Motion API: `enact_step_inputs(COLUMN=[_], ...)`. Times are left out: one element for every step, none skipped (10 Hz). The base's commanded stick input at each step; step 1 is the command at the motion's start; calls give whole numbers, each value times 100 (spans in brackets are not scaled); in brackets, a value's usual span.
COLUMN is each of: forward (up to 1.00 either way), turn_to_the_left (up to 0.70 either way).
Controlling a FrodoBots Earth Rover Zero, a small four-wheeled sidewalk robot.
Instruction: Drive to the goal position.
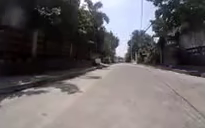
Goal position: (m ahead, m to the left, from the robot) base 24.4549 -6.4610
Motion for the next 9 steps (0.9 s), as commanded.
enact_step_inputs(forward=[100, 100, 100, 100, 100, 100, 100, 100, 100], turn_to_the_left=[0, 0, 0, 0, 0, 0, 0, -7, -33])
